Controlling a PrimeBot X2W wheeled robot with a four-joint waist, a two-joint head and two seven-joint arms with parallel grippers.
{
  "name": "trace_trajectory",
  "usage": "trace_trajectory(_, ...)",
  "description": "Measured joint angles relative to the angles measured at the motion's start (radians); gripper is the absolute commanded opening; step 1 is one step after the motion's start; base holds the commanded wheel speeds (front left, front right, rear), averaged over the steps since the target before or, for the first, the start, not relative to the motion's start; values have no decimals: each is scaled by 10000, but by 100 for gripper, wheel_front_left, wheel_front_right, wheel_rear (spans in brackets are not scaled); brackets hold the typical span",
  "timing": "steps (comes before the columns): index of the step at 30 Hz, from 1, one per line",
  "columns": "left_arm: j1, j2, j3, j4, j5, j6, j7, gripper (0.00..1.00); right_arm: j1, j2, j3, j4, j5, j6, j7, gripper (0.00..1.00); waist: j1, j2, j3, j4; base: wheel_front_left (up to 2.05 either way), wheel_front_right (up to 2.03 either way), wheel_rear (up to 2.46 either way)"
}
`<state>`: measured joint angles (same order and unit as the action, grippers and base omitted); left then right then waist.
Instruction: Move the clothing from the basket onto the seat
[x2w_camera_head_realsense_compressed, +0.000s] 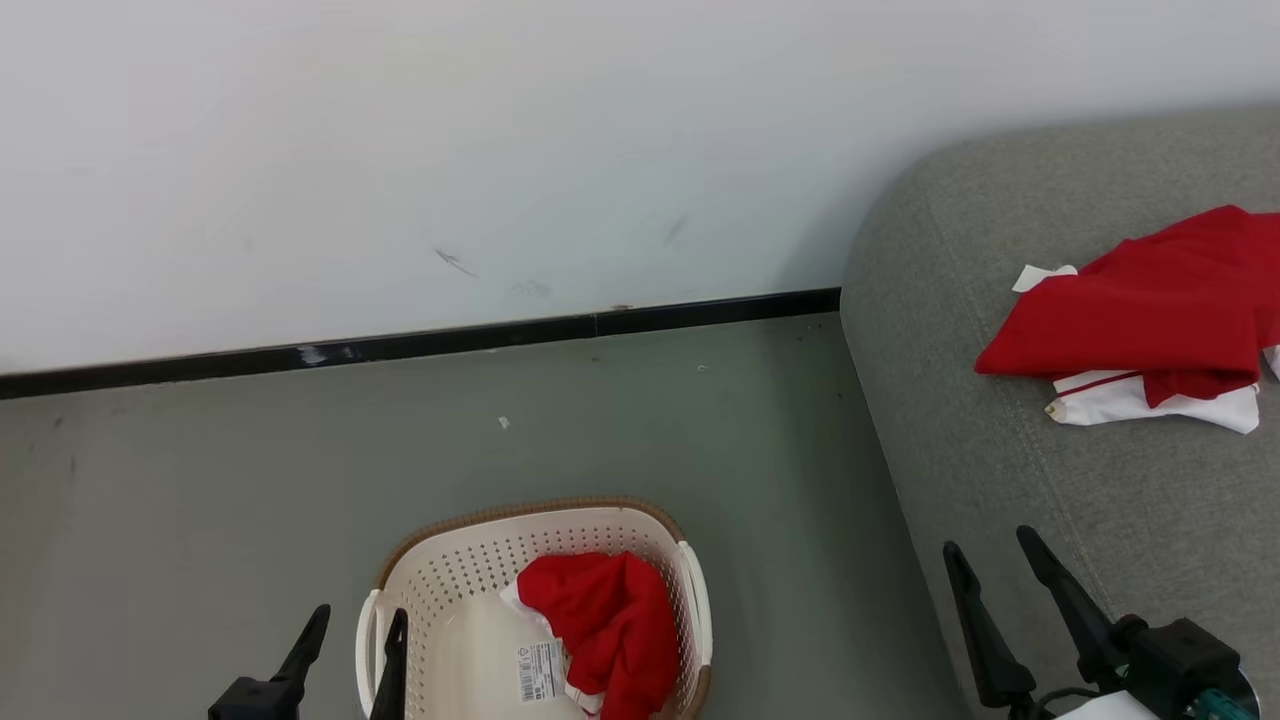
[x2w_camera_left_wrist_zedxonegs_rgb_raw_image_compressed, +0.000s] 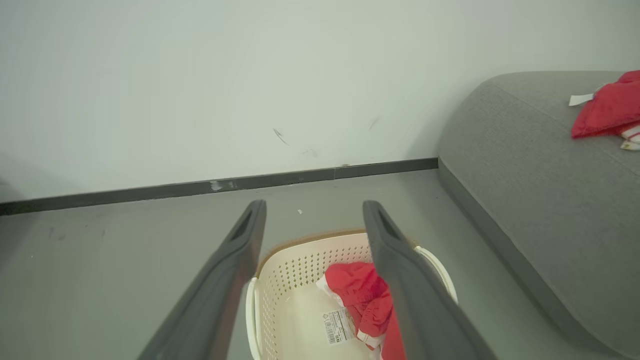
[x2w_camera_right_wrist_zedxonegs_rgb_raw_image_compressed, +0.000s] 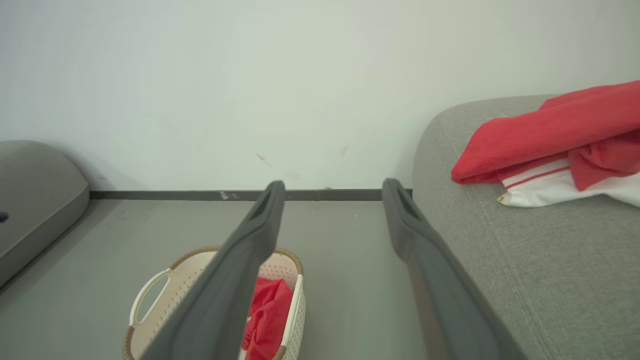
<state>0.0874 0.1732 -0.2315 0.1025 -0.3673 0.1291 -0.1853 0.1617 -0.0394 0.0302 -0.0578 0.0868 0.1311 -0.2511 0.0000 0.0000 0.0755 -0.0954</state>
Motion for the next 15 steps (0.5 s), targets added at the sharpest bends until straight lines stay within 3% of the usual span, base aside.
trace_trajectory(15, -1545, -253, -1097, 851, 418, -690, 522, 100, -110, 13, -504, -867, -75, -2, 0, 100, 0, 0, 1254, -198, 0, 0, 0)
